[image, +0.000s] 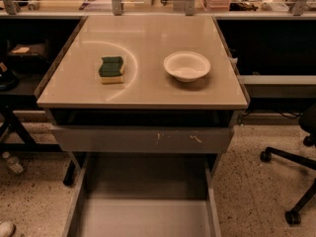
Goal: Open middle drawer
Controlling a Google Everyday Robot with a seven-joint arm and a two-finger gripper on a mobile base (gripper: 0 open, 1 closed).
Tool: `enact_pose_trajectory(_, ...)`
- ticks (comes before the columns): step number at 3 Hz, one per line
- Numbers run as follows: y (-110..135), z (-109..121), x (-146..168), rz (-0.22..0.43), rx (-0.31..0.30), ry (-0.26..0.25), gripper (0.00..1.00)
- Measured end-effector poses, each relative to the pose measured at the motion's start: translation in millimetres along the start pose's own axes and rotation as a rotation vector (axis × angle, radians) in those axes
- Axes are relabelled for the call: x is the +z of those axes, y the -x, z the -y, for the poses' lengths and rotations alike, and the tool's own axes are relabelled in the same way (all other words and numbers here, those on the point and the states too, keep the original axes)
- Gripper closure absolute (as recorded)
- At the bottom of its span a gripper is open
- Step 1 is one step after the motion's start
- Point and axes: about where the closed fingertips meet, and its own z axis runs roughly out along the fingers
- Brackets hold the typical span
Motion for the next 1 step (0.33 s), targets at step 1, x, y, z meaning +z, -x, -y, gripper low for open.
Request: enact_pose_trajectory(1,-0.3,-1.0,1.0,-0.002,0.0,0.003,0.0)
